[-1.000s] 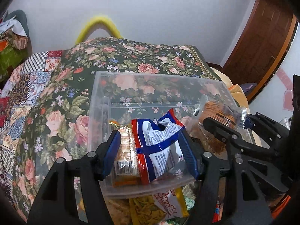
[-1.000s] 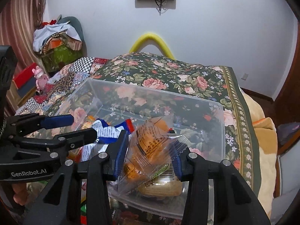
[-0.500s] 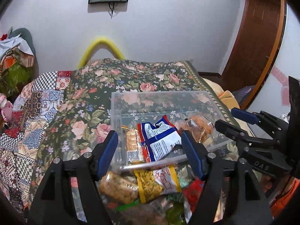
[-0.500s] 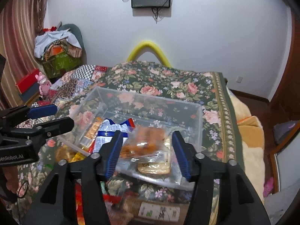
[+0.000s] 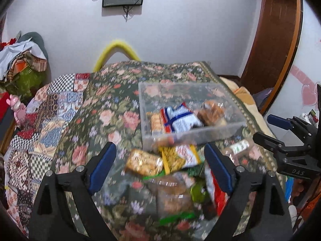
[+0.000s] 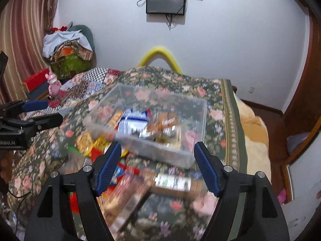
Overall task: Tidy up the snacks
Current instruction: 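Grasp the green-edged cookie bag with left gripper while right grasps the cream roll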
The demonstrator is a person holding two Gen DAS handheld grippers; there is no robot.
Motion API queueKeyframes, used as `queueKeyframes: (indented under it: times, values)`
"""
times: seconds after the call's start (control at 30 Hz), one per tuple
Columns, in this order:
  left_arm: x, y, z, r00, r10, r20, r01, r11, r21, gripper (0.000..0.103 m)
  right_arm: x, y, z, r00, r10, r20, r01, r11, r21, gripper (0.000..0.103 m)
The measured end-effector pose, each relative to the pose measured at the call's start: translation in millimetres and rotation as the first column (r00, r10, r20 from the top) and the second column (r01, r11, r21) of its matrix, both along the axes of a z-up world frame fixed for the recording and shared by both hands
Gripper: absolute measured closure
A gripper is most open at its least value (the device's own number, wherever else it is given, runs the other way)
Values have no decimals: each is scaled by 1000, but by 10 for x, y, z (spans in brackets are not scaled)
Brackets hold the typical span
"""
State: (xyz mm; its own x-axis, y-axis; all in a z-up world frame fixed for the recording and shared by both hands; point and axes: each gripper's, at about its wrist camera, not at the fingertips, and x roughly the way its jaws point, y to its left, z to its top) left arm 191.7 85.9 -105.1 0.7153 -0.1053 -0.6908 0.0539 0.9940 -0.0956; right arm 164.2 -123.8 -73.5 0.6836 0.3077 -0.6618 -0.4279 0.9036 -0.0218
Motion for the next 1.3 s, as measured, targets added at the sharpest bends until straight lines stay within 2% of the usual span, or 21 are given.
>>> queueKeyframes:
  times: [0.33, 0.6, 0.83, 1.0, 1.1, 1.17, 1.3]
  values:
    - [-179, 71, -460, 995, 16, -103, -15, 1000, 10, 13, -142, 35, -457, 984, -10, -180, 21, 998, 55, 30]
    - [-185, -43, -777, 985, -9, -172, 7, 1000, -12, 13, -200, 64, -679, 968, -2, -251, 18, 998, 62, 31]
    - [-102, -175, -1007, 975, -35, -218, 31, 999, -23, 13, -236, -2, -836, 948, 12, -318, 23, 994, 105, 45]
    - [-88, -126, -1047, 977, -23, -211, 8, 997, -73, 14, -261, -80, -865, 938, 18, -346, 29, 991, 129, 58]
    - [-71, -114, -1087, 973, -41, -227, 17, 994, -107, 30, -298, -124, -917, 936, 15, -352, 30, 992, 122, 63]
    - [-55, -131, -1132, 968, -53, -244, 25, 993, -117, 48, -326, -159, -912, 936, 13, -351, 35, 991, 128, 63]
    - [-78, -163, -1153, 968, -53, -244, 26, 993, -113, 52, -352, -218, -874, 943, -11, -332, 50, 993, 110, 63]
